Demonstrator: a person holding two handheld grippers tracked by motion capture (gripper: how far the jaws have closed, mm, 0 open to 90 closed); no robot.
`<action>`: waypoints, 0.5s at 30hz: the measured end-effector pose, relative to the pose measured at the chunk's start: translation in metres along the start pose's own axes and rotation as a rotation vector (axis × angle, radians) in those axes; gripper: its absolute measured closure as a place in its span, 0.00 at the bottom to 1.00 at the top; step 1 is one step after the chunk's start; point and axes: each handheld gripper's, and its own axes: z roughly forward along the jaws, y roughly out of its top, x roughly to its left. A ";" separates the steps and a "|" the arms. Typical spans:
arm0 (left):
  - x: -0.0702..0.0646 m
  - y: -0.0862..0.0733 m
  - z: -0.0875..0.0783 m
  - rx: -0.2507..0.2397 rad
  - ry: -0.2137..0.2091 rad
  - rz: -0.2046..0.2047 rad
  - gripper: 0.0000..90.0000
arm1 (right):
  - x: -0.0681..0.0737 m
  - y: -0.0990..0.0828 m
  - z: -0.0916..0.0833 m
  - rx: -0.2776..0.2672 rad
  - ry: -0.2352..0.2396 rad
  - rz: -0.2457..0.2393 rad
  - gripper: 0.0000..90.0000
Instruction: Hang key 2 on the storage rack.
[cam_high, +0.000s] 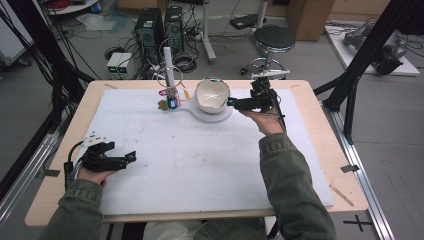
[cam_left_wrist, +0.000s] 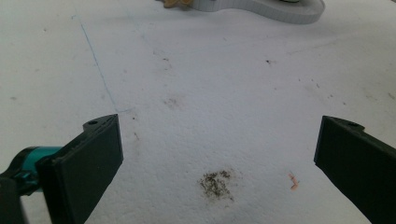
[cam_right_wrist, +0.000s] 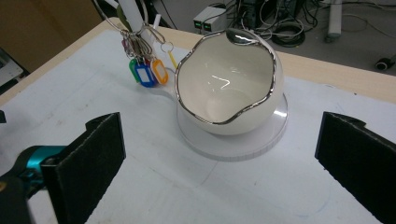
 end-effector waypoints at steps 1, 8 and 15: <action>0.000 0.000 0.000 -0.001 0.000 0.000 0.02 | 0.000 -0.001 -0.001 0.001 -0.002 -0.001 0.01; 0.000 0.000 0.000 -0.003 -0.002 -0.008 0.02 | -0.003 -0.013 -0.005 -0.014 0.007 0.008 0.01; 0.000 0.000 0.000 0.002 -0.002 -0.008 0.02 | -0.003 -0.029 -0.007 -0.007 0.010 0.001 0.01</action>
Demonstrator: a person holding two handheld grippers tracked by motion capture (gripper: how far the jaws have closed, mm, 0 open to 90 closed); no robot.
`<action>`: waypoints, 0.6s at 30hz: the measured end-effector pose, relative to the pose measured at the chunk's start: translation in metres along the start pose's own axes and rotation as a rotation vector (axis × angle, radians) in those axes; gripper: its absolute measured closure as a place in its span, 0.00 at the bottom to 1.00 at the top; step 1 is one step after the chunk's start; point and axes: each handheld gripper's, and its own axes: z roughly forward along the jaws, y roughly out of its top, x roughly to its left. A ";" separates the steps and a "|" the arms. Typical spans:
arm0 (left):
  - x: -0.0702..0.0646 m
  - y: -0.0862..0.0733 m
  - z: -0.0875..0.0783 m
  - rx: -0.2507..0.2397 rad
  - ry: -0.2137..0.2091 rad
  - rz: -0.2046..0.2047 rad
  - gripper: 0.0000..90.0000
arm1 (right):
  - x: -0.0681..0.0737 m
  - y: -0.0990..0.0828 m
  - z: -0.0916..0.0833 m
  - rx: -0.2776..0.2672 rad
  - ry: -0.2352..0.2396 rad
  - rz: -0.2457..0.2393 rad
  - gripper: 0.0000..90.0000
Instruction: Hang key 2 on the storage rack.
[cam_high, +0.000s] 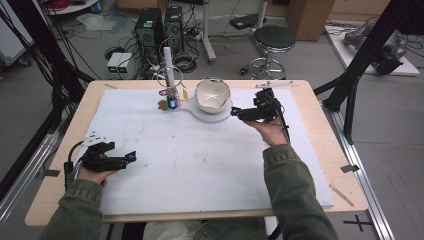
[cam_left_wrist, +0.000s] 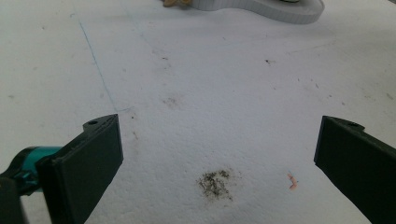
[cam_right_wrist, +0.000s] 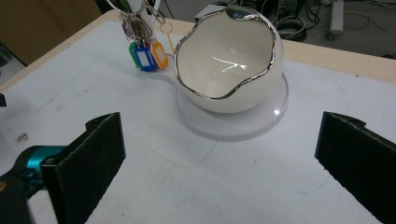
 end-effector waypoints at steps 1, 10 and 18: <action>0.000 0.000 0.000 0.001 0.000 0.000 0.02 | -0.001 -0.002 -0.001 0.001 0.003 0.000 0.01; 0.000 0.000 0.000 0.002 0.000 0.004 0.02 | -0.001 -0.018 -0.008 -0.005 0.003 -0.001 0.01; 0.000 0.000 0.000 0.002 -0.001 0.001 0.02 | -0.004 -0.032 -0.017 -0.018 -0.002 0.000 0.01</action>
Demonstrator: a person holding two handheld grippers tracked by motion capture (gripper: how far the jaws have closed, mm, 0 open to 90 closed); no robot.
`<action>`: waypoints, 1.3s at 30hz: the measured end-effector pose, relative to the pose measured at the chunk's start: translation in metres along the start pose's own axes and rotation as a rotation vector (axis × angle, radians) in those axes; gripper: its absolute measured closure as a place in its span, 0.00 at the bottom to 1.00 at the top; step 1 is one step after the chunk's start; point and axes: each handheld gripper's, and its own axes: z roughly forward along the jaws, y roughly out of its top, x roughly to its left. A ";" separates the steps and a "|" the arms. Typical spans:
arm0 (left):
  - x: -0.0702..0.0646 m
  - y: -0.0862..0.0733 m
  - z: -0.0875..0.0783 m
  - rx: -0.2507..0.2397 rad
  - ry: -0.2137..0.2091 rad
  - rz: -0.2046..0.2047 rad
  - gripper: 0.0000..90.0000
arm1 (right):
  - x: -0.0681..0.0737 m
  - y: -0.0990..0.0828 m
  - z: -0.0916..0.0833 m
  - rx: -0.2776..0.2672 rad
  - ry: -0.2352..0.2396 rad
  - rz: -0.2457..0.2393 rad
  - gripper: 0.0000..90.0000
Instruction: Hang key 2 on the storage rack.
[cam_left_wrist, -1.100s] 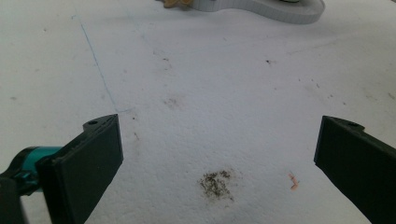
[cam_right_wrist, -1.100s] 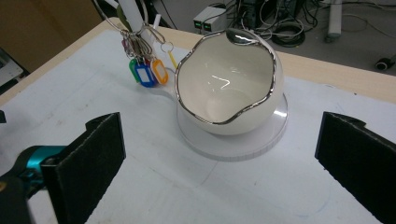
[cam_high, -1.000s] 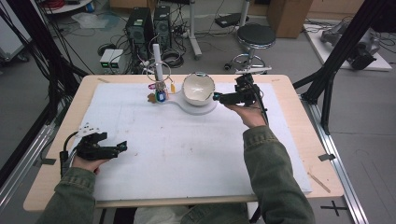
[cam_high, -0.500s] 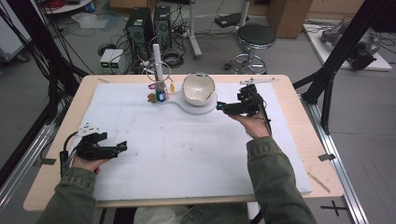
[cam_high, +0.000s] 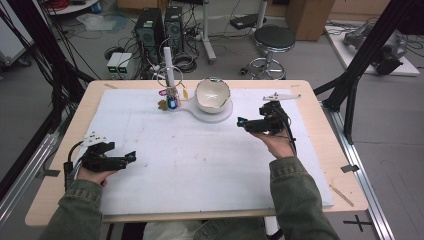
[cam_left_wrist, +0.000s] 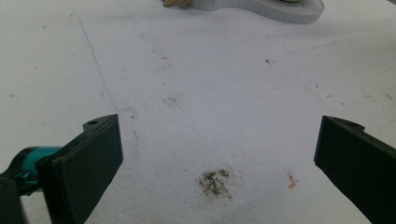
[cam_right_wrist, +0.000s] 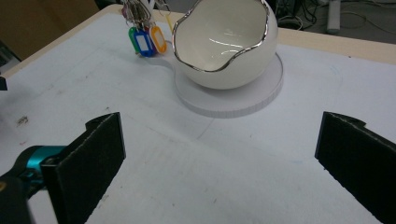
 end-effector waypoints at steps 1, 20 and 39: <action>0.000 0.000 0.000 0.001 0.000 0.001 0.02 | -0.001 -0.003 -0.001 -0.001 -0.004 0.000 0.01; -0.001 -0.001 0.000 0.008 0.000 -0.004 0.02 | -0.014 -0.046 -0.016 -0.042 -0.078 0.006 0.01; -0.001 -0.001 -0.001 0.005 0.006 -0.016 0.02 | -0.021 -0.086 -0.035 -0.122 -0.180 0.045 0.01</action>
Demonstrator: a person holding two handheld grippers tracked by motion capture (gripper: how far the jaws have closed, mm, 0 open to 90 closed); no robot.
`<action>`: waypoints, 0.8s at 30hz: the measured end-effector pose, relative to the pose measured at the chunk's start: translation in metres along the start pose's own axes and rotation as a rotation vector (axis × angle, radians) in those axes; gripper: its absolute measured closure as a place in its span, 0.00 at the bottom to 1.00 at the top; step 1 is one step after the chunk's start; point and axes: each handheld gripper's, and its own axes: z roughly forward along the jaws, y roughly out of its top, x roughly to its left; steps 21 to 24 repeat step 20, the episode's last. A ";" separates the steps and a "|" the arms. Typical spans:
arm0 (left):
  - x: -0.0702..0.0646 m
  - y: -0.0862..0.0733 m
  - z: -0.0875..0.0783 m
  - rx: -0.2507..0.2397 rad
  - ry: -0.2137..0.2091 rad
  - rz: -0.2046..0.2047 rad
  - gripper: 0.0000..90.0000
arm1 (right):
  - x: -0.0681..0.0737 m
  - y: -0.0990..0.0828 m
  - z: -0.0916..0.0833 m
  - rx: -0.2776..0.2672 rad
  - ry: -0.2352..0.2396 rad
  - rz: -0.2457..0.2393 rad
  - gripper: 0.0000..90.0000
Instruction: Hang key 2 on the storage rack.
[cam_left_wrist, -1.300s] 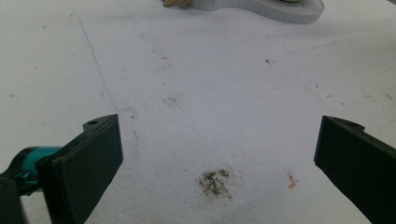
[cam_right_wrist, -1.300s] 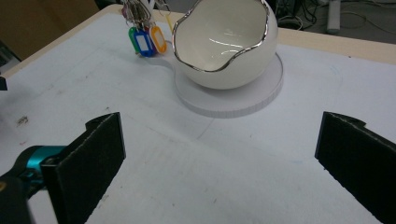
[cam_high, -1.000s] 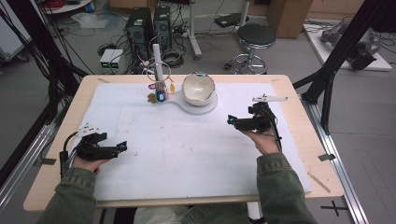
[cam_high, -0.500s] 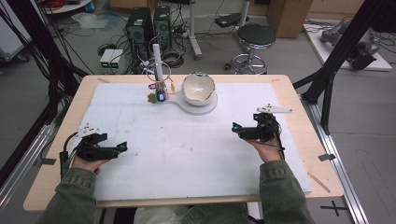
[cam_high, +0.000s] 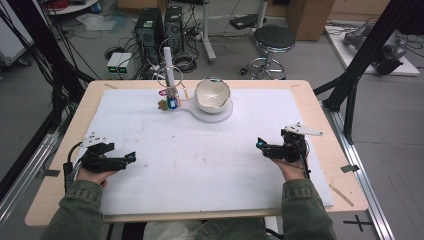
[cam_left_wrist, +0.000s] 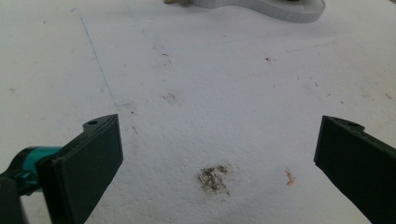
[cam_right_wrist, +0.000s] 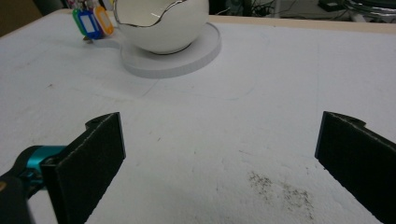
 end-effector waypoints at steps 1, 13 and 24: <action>0.000 0.000 0.000 0.000 0.000 -0.002 0.02 | -0.002 -0.002 -0.001 -0.008 -0.010 0.011 0.01; 0.001 0.000 -0.001 -0.014 0.008 -0.014 0.02 | -0.008 -0.022 -0.016 -0.073 -0.061 -0.007 0.01; 0.002 0.001 -0.001 -0.016 0.008 -0.011 0.02 | -0.009 -0.022 -0.020 -0.125 -0.065 0.004 0.01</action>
